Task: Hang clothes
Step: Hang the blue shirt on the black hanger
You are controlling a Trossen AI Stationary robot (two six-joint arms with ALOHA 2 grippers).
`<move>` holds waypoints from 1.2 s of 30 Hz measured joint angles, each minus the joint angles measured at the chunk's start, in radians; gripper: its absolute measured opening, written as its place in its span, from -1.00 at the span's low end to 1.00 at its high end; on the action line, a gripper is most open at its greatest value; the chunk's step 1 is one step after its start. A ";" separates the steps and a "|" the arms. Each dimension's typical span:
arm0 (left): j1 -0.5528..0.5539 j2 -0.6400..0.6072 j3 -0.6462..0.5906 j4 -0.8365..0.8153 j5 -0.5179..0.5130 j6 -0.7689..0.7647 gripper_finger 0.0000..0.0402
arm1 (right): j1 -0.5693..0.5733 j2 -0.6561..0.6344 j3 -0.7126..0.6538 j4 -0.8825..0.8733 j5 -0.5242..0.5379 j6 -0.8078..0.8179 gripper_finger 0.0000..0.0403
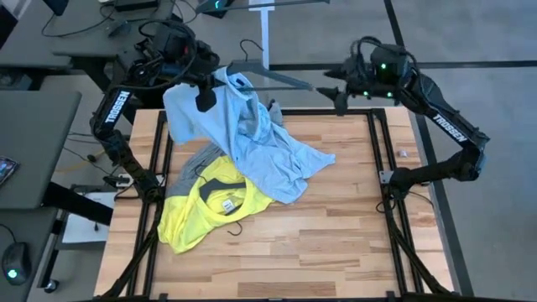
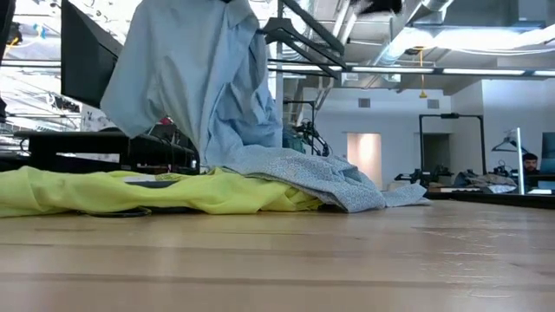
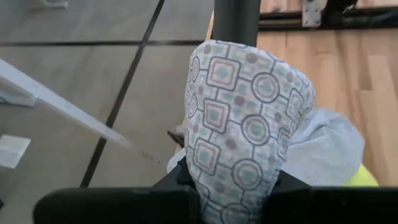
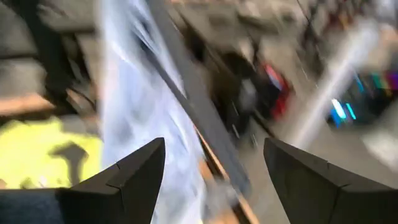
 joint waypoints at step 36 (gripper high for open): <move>-0.022 0.032 -0.018 0.246 -0.114 -0.105 -0.87 | 0.351 0.457 -0.400 1.157 0.530 0.305 0.26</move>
